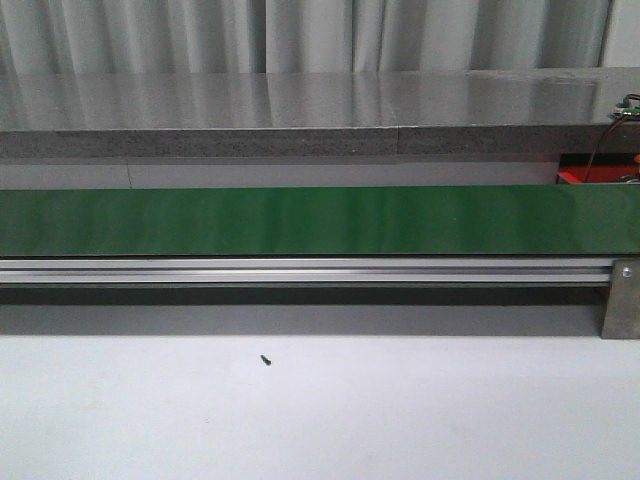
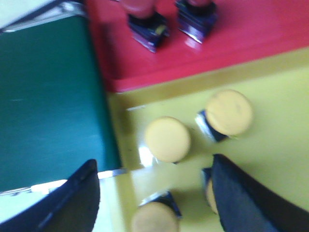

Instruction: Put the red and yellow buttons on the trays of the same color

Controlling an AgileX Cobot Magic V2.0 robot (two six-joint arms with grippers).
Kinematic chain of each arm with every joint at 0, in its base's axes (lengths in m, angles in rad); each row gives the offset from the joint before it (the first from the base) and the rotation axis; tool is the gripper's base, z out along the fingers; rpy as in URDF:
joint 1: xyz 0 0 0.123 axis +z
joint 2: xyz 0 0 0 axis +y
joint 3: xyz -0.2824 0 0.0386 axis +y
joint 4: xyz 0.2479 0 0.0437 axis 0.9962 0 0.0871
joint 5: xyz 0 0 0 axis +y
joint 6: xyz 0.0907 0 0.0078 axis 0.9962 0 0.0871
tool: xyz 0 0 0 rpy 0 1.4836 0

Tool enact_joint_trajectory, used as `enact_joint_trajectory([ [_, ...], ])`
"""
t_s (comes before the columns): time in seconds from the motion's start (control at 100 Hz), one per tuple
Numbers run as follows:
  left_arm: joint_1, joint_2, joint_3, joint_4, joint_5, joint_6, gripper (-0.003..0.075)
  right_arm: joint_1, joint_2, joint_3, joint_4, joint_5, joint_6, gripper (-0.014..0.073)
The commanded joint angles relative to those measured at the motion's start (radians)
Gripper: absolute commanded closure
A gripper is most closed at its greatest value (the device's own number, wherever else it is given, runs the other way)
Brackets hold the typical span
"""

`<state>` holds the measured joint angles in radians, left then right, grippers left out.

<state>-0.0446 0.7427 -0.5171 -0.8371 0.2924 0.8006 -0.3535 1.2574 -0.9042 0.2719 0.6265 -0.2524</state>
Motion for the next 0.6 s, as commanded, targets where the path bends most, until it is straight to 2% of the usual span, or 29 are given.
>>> enact_joint_trajectory([
  [0.0, -0.008, -0.006, -0.029, -0.028, -0.055, 0.0, 0.074, 0.084, -0.089, -0.024, 0.008, -0.027, -0.019, 0.0095],
  [0.2, -0.008, -0.006, -0.029, -0.028, -0.055, 0.0, 0.074, 0.244, -0.2, -0.02, -0.013, -0.021, -0.019, 0.0095],
  [0.36, -0.008, -0.006, -0.029, -0.028, -0.055, 0.0, 0.074, 0.289, -0.25, -0.02, -0.023, 0.007, -0.019, 0.0113],
  [0.59, -0.008, -0.006, -0.029, -0.028, -0.055, 0.0, 0.074, 0.289, -0.312, -0.02, -0.024, 0.038, -0.043, 0.0319],
])
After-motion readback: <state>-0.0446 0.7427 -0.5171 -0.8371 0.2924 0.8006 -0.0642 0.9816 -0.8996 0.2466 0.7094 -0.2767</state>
